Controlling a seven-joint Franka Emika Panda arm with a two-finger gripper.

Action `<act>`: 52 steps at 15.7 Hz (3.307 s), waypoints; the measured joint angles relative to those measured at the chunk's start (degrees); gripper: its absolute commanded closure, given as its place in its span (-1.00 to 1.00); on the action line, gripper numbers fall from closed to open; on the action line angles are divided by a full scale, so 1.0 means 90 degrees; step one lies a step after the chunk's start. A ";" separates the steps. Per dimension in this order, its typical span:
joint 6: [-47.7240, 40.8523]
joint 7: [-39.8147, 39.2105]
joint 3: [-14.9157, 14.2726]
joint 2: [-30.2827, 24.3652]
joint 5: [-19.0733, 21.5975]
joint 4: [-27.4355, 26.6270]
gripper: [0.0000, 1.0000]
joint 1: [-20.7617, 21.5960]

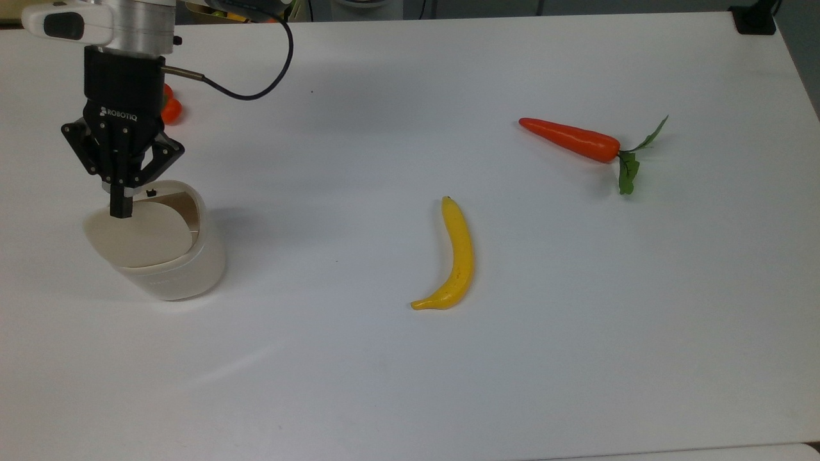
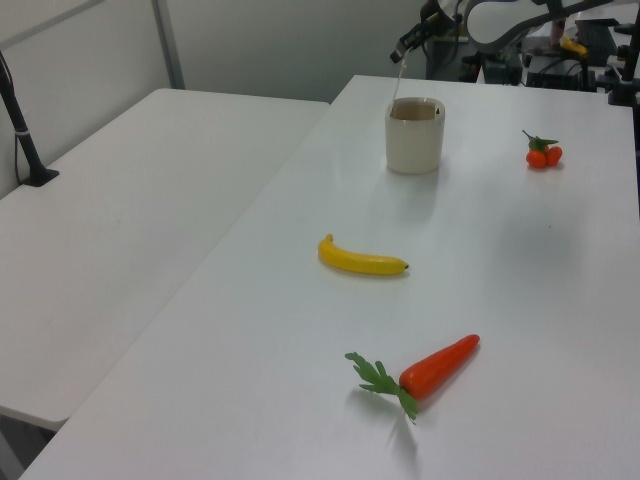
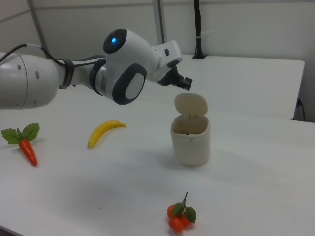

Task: Close garbage bin
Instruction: 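Lower the gripper against the raised lid, pushing it down, then press the lid flat onto the bin rim with the gripper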

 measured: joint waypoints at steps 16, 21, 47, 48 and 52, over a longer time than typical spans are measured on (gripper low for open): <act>0.0000 -0.0024 -0.0003 0.0056 0.0000 -0.0313 1.00 -0.0115; -0.0527 -0.0176 -0.0006 -0.0077 -0.0001 -0.0427 1.00 -0.0190; -0.0671 -0.0306 -0.0141 -0.0117 -0.0465 -0.1016 1.00 -0.0254; -0.0671 -0.0306 -0.0141 -0.0113 -0.0499 -0.1020 1.00 -0.0254; -0.0670 -0.0307 -0.0141 -0.0112 -0.0531 -0.1026 1.00 -0.0254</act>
